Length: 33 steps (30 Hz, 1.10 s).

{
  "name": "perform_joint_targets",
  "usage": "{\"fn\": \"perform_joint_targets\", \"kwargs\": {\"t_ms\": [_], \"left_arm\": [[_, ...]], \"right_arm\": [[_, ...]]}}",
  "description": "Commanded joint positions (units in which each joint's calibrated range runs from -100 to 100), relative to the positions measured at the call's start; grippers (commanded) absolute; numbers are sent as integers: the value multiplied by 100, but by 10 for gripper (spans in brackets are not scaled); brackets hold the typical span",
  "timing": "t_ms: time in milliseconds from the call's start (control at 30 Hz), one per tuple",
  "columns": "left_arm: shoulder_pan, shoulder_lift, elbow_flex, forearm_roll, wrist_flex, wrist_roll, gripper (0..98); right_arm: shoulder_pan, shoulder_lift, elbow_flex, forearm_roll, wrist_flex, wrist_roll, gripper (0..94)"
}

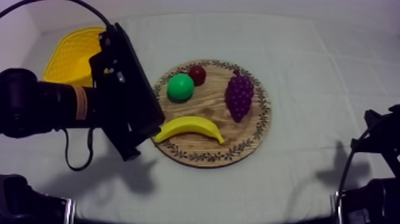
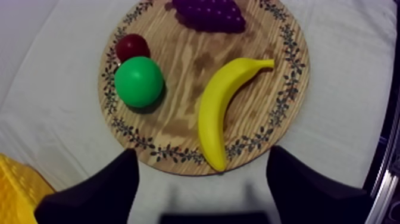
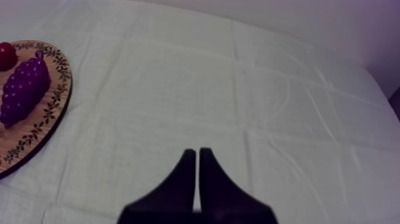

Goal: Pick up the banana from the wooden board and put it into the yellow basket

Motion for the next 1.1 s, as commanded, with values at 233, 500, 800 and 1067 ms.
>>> {"fn": "perform_joint_targets", "kwargs": {"t_ms": [233, 500, 800, 1067], "left_arm": [[-37, 484, -13, -1, -111, 96, 771], [19, 1435, -523, 80, 80, 96, 740], [54, 2796, -1623, 323, 810, -186, 726], [58, 3808, -2647, 362, 1521, -323, 689]], "right_arm": [[1, -2, 2, 1, -1, -2, 3], [1, -2, 2, 1, -1, -2, 3], [1, -2, 2, 1, -1, -2, 3], [1, -2, 2, 1, -1, -2, 3]]}}
